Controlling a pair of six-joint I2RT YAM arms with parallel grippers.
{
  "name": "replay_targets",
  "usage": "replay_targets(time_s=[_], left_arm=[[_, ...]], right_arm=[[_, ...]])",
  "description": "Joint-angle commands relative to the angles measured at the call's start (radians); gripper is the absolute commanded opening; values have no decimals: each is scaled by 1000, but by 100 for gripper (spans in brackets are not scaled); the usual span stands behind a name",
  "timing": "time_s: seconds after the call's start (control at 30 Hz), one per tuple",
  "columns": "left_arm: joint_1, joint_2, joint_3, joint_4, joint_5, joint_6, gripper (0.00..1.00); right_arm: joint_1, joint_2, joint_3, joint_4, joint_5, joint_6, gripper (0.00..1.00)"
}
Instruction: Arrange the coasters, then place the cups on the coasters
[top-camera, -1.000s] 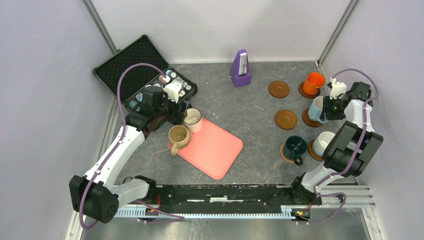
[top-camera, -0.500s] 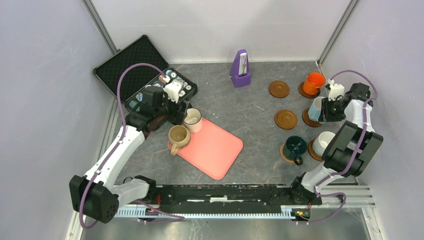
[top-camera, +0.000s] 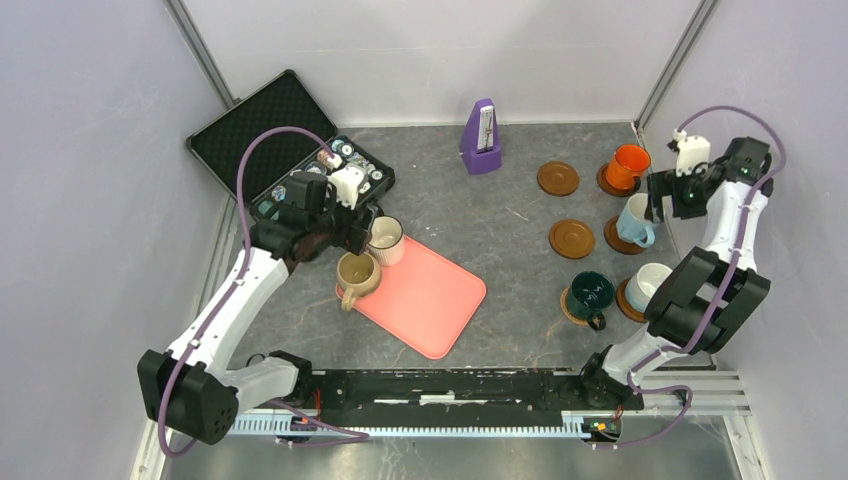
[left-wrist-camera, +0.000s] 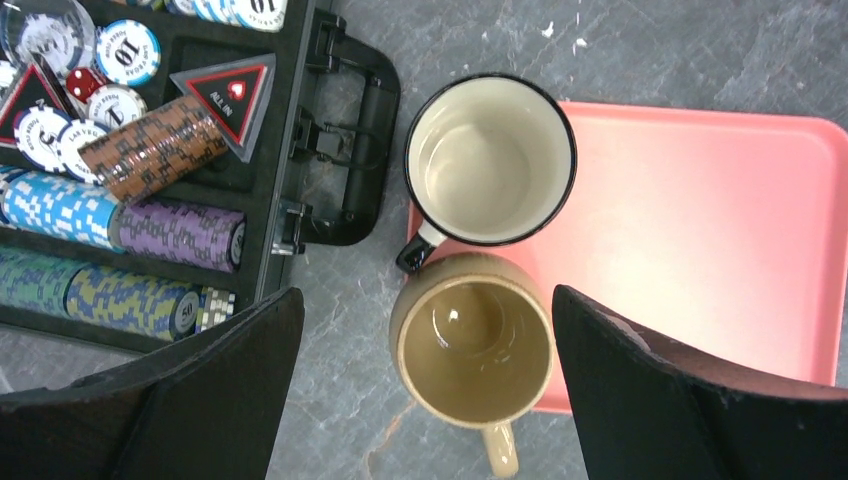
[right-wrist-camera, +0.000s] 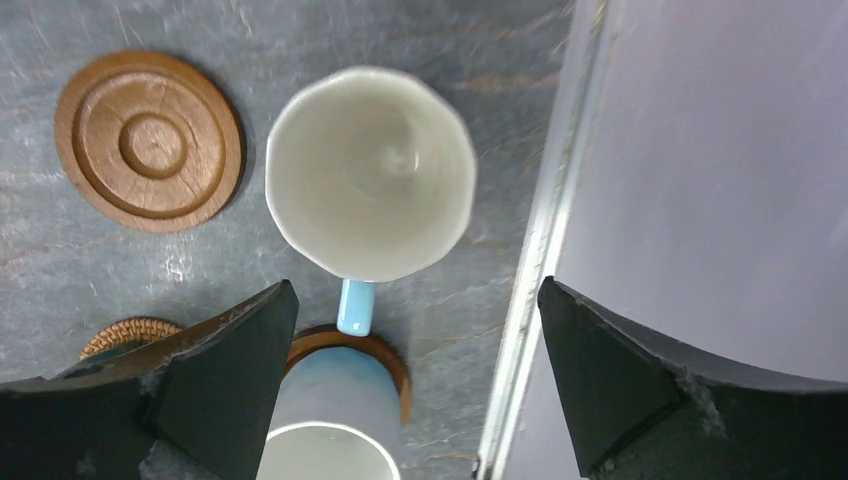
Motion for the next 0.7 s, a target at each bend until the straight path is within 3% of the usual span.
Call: replay_targets(time_s=[0.0,0.3,0.43,0.57,0.67], left_arm=[[14,15,68,-118,17,83,100],[112,168,180,-251,104,247,100],[163,223,244,-365,195,372,95],[237,195,188,-391,231,530,93],[280,212,177,-479,290,724,92]], right_arm=[[-1,-9,171,-81,-68,-55,98],[127,51,420,-155,-111,-37,98],[235,25,436,-150,-97,-45,98],[335,-16,403,-143,-95,-60,98],[392,-46,371,-136,-118,-58,98]])
